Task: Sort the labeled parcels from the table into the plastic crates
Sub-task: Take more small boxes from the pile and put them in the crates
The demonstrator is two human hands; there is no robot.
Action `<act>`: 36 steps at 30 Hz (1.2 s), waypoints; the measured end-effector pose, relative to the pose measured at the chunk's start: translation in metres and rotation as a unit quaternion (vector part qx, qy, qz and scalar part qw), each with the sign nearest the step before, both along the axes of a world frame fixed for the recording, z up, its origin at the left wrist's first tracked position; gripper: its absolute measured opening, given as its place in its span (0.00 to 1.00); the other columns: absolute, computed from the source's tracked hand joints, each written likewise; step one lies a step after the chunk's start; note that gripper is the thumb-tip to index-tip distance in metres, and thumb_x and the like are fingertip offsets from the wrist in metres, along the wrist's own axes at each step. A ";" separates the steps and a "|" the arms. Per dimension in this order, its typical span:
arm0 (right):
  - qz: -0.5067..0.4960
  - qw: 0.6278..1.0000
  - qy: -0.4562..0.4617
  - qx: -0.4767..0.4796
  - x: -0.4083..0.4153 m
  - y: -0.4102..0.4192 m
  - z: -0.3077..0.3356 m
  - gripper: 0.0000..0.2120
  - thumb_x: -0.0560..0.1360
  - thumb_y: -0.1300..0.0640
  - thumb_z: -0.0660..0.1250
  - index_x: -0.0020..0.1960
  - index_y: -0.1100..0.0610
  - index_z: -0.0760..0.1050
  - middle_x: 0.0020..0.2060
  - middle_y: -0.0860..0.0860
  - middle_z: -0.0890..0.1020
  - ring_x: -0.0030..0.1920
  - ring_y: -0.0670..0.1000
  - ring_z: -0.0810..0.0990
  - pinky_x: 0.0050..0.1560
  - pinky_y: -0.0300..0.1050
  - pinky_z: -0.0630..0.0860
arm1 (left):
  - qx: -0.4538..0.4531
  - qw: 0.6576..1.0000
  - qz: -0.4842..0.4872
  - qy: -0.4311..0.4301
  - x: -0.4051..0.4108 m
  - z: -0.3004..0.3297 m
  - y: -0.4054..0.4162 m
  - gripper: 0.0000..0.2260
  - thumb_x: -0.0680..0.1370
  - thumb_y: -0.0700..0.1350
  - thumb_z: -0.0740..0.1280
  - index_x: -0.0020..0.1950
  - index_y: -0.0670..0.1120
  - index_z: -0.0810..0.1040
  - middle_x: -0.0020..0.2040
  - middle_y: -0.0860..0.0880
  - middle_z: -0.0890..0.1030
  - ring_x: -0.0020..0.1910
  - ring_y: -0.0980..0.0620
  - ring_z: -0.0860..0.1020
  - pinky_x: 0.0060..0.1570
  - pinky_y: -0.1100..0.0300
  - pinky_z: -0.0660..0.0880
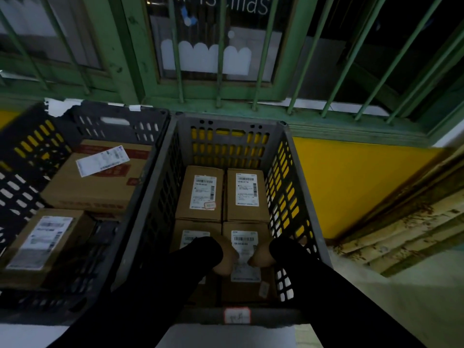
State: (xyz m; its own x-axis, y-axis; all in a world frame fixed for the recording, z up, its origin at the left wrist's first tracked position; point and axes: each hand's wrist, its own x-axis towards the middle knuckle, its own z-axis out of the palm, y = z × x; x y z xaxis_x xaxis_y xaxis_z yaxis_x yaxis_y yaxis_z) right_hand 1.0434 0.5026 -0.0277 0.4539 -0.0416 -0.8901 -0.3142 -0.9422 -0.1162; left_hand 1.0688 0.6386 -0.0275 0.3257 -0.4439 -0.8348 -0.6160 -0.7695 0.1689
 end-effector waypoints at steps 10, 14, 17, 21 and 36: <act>-0.036 0.986 -0.163 -0.024 0.005 -0.016 0.035 0.17 0.83 0.55 0.58 0.65 0.63 0.75 0.56 0.57 0.79 0.45 0.52 0.75 0.51 0.45 0.71 | -0.167 0.977 0.111 -0.076 0.026 0.043 0.026 0.13 0.83 0.46 0.57 0.64 0.44 0.74 0.67 0.41 0.75 0.57 0.45 0.76 0.66 0.52 0.72; -0.214 0.904 -0.362 0.078 -0.009 -0.009 0.093 0.20 0.83 0.48 0.56 0.72 0.55 0.70 0.68 0.54 0.75 0.65 0.56 0.75 0.61 0.46 0.71 | -0.334 0.899 0.238 -0.155 0.025 0.098 0.035 0.16 0.85 0.50 0.55 0.71 0.50 0.71 0.61 0.47 0.76 0.52 0.47 0.77 0.52 0.56 0.74; -0.328 0.767 -0.519 0.186 -0.030 -0.015 0.133 0.21 0.81 0.42 0.57 0.69 0.50 0.71 0.66 0.51 0.76 0.63 0.52 0.76 0.65 0.48 0.71 | -0.498 0.782 0.356 -0.117 0.016 0.142 0.035 0.17 0.85 0.48 0.57 0.73 0.47 0.69 0.66 0.48 0.75 0.50 0.54 0.75 0.46 0.62 0.69; -0.427 0.599 -0.620 0.274 -0.082 -0.030 0.171 0.20 0.80 0.41 0.59 0.68 0.49 0.71 0.64 0.51 0.77 0.60 0.51 0.79 0.61 0.51 0.77 | -0.635 0.625 0.454 -0.008 -0.002 0.184 0.017 0.10 0.83 0.46 0.60 0.62 0.49 0.77 0.62 0.49 0.78 0.55 0.55 0.78 0.57 0.59 0.74; -0.552 0.320 -0.733 0.237 -0.456 -0.179 0.228 0.12 0.85 0.50 0.54 0.62 0.50 0.73 0.53 0.51 0.78 0.50 0.51 0.80 0.53 0.45 0.78 | -0.706 0.567 0.290 0.310 -0.293 0.251 -0.215 0.13 0.83 0.48 0.58 0.62 0.46 0.77 0.57 0.47 0.82 0.57 0.50 0.80 0.61 0.54 0.74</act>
